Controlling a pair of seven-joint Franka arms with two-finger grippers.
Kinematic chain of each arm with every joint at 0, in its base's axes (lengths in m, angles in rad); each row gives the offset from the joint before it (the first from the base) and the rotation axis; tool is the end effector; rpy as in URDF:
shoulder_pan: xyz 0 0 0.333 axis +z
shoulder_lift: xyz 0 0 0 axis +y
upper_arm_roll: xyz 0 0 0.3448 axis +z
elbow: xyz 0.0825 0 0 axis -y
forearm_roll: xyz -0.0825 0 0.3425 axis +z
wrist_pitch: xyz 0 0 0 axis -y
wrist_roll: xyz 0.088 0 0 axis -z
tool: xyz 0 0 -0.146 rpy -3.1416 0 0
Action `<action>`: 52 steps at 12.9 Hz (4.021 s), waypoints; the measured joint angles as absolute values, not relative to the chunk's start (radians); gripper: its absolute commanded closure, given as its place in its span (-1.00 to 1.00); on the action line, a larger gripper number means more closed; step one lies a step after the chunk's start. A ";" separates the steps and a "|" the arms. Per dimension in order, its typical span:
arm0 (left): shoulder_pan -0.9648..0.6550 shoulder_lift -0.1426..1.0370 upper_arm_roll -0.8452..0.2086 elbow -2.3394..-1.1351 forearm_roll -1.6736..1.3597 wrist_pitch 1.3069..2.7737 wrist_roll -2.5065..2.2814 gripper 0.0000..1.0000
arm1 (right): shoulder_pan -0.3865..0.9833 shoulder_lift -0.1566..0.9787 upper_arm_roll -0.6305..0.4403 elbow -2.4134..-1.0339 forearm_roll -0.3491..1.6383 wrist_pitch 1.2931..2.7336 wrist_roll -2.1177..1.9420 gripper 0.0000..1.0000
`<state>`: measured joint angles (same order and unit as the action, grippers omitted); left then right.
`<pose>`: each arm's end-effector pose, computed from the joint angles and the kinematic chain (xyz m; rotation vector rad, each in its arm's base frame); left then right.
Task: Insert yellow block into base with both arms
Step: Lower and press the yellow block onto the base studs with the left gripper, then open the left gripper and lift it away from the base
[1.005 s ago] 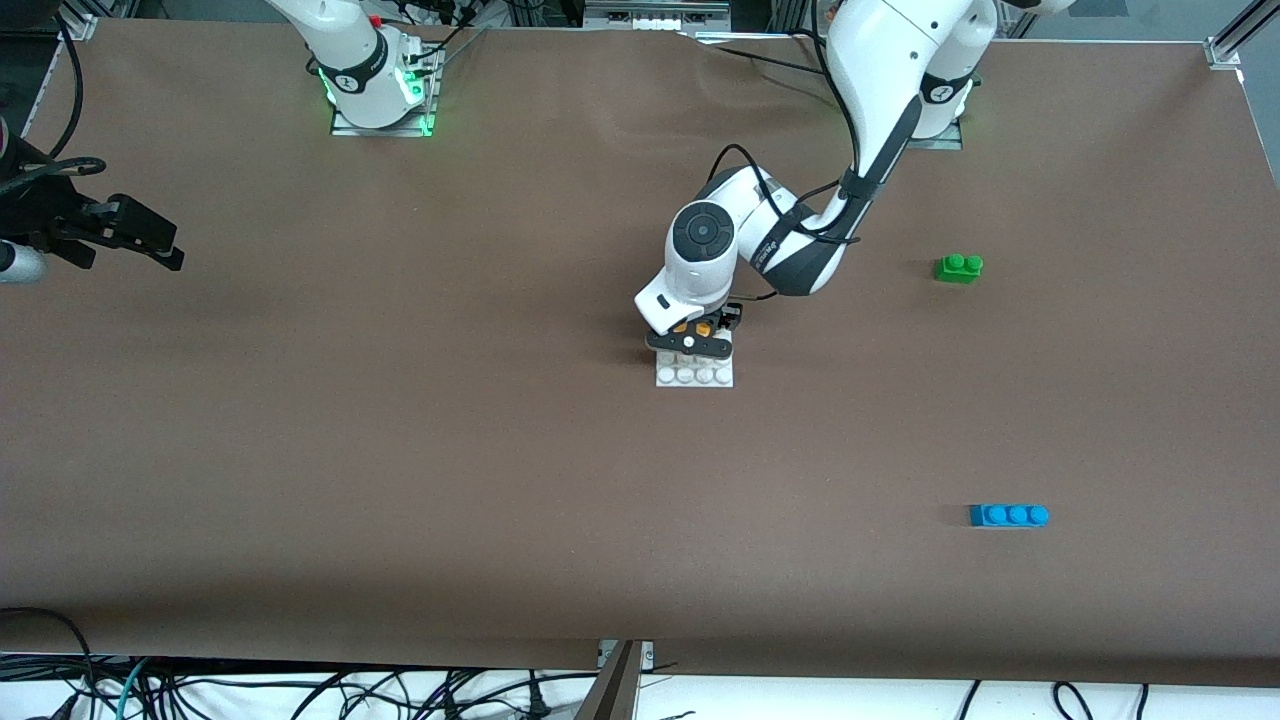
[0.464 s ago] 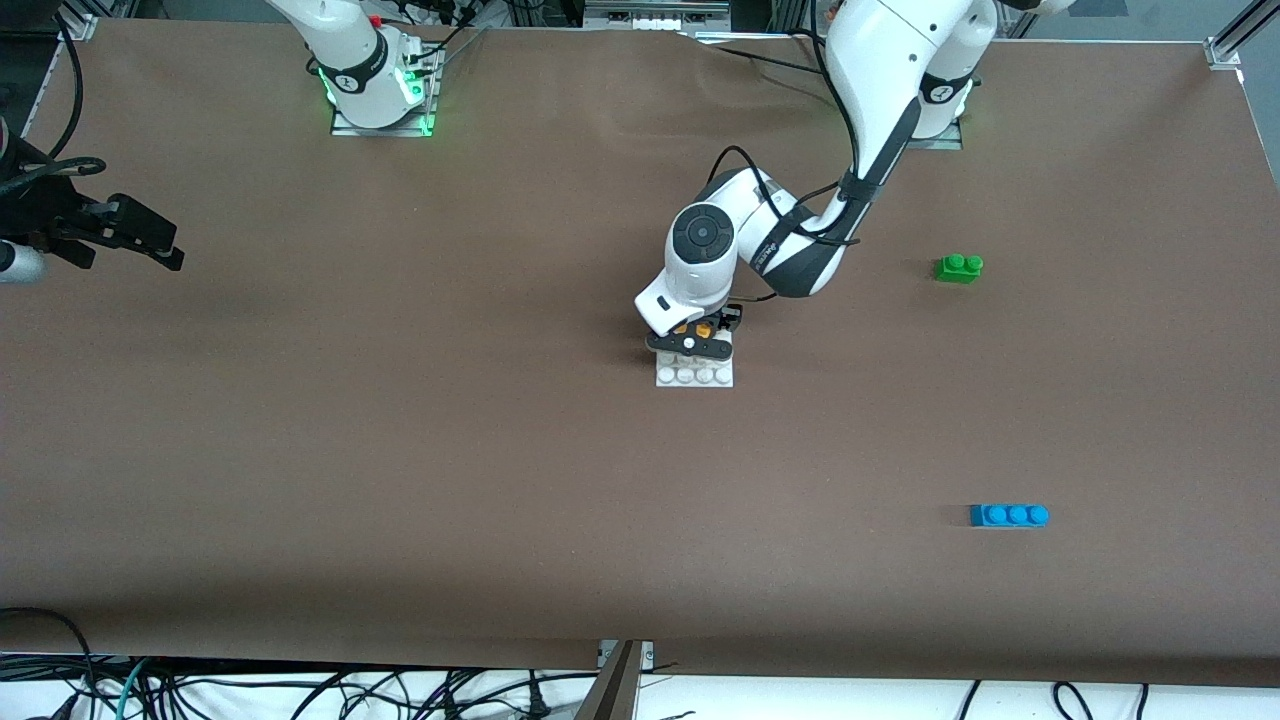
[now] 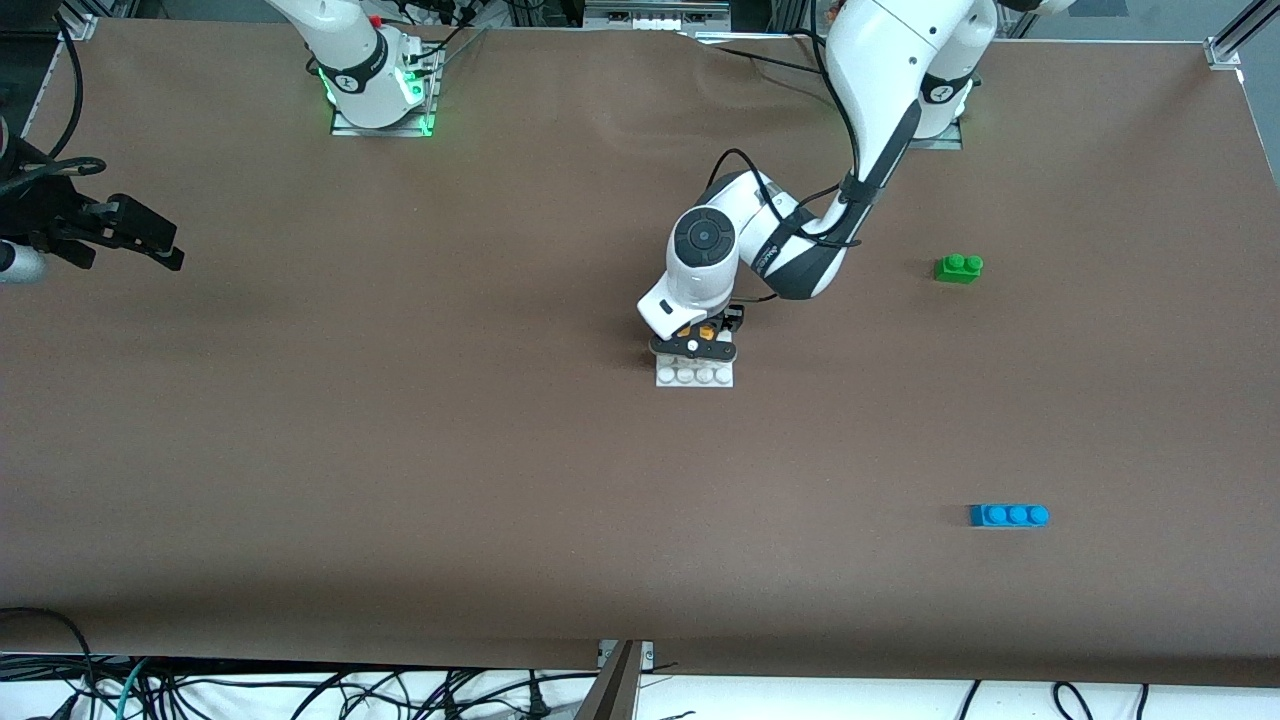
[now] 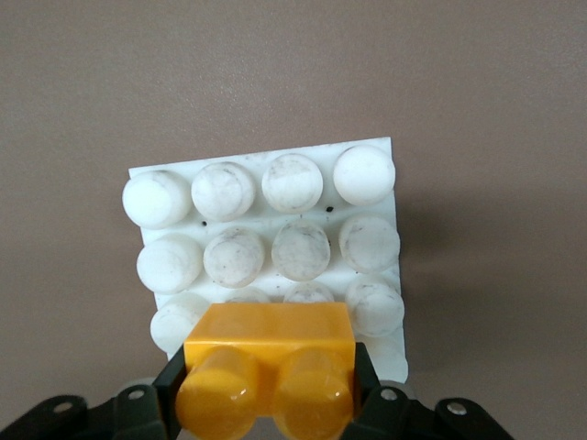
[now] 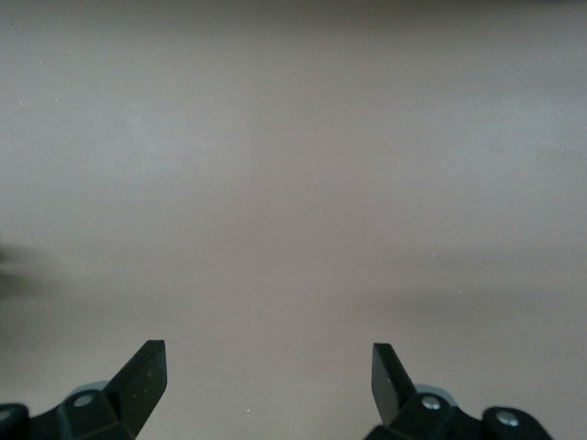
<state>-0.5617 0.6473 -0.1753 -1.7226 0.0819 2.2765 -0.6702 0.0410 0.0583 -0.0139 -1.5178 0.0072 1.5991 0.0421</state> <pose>0.4890 -0.4232 0.2219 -3.1174 0.1437 0.1449 0.5365 0.0158 0.6092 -3.1341 0.0236 -0.0357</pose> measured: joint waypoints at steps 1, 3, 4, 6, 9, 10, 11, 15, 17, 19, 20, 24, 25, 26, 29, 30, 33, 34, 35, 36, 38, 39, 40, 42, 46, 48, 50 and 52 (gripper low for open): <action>-0.562 0.647 -0.175 -1.722 0.082 2.276 -0.673 0.16 | 0.041 0.058 -0.014 -1.518 0.007 1.599 0.042 -0.98; -0.562 0.647 -0.175 -1.722 0.082 2.276 -0.674 0.15 | 0.041 0.058 -0.014 -1.518 0.007 1.599 0.042 -0.98; -0.562 0.647 -0.174 -1.721 0.082 2.276 -0.674 0.15 | 0.041 0.058 -0.014 -1.518 0.007 1.598 0.042 -0.98; -0.562 0.647 -0.171 -1.721 0.082 2.276 -0.674 0.14 | 0.041 0.058 -0.014 -1.518 0.007 1.598 0.042 -0.98; -0.562 0.648 -0.169 -1.721 0.082 2.276 -0.674 0.14 | 0.041 0.058 -0.014 -1.518 0.007 1.598 0.042 -0.98; -0.562 0.648 -0.169 -1.721 0.082 2.276 -0.674 0.13 | 0.041 0.058 -0.014 -1.518 0.007 1.598 0.042 -0.98; -0.562 0.648 -0.169 -1.721 0.082 2.276 -0.674 0.13 | 0.041 0.058 -0.014 -1.518 0.007 1.598 0.042 -0.98; -0.562 0.648 -0.169 -1.721 0.082 2.276 -0.674 0.13 | 0.041 0.058 -0.014 -1.518 0.007 1.598 0.042 -0.98; -0.562 0.648 -0.169 -1.721 0.082 2.276 -0.673 0.10 | 0.041 0.058 -0.014 -1.518 0.007 1.598 0.042 -0.98; -0.563 0.649 -0.169 -1.721 0.082 2.277 -0.673 0.00 | 0.041 0.058 -0.014 -1.518 0.007 1.598 0.042 -0.98; -0.563 0.649 -0.169 -1.721 0.082 2.278 -0.673 -0.10 | 0.041 0.058 -0.014 -1.518 0.007 1.598 0.042 -0.98; -0.563 0.649 -0.169 -1.721 0.082 2.278 -0.673 -0.50 | 0.041 0.058 -0.014 -1.518 0.007 1.598 0.042 -0.98; -0.563 0.649 -0.169 -1.721 0.082 2.278 -0.673 -0.51 | 0.041 0.058 -0.014 -1.518 0.007 1.598 0.042 -0.98; -0.563 0.649 -0.169 -1.721 0.082 2.279 -0.673 -0.51 | 0.041 0.058 -0.014 -1.518 0.007 1.598 0.042 -0.98; -0.563 0.649 -0.170 -1.721 0.082 2.279 -0.673 -0.51 | 0.041 0.058 -0.014 -1.518 0.007 1.598 0.042 -0.98; -0.564 0.649 -0.171 -1.721 0.082 2.279 -0.673 -0.56 | 0.041 0.058 -0.014 -1.518 0.007 1.598 0.042 -0.98; -0.564 0.648 -0.174 -1.718 0.082 2.279 -0.674 -1.00 | 0.041 0.058 -0.014 -1.518 0.007 1.598 0.042 -0.98; -0.564 0.645 -0.176 -1.711 0.082 2.278 -0.676 -1.00 | 0.041 0.058 -0.014 -1.518 0.007 1.598 0.042 -0.98; -0.564 0.636 -0.180 -1.702 0.082 2.270 -0.678 -1.00 | 0.041 0.058 -0.014 -1.518 0.007 1.598 0.042 -0.98; -0.564 0.618 -0.185 -1.694 0.077 2.246 -0.681 -1.00 | 0.041 0.058 -0.014 -1.518 0.007 1.598 0.042 -0.98; -0.562 0.557 -0.186 -1.679 0.044 2.192 -0.681 -1.00 | 0.041 0.058 -0.014 -1.518 0.007 1.598 0.042 -0.98; -0.554 0.515 -0.184 -1.674 0.040 2.166 -0.681 -1.00 | 0.041 0.058 -0.014 -1.518 0.007 1.598 0.042 -0.98; -0.539 0.468 -0.182 -1.671 0.039 2.145 -0.681 -1.00 | 0.042 0.058 -0.014 -1.518 0.007 1.598 0.042 -0.98; -0.484 0.365 -0.178 -1.667 0.037 2.111 -0.681 -1.00 | 0.042 0.059 -0.014 -1.518 0.007 1.598 0.042 -0.98; -0.298 0.184 -0.169 -1.668 0.035 1.987 -0.628 -1.00 | 0.042 0.059 -0.013 -1.518 0.007 1.598 0.042 -0.98; -0.205 0.138 -0.165 -1.669 0.024 1.923 -0.471 -1.00 | 0.042 0.059 -0.013 -1.518 0.007 1.598 0.042 -0.98; -0.132 0.111 -0.145 -1.660 -0.023 1.848 -0.332 -1.00 | 0.042 0.059 -0.013 -1.518 0.007 1.598 0.042 -0.98; -0.106 0.102 -0.075 -1.620 -0.069 1.760 -0.225 -1.00 | 0.042 0.059 -0.013 -1.518 0.007 1.598 0.042 -0.98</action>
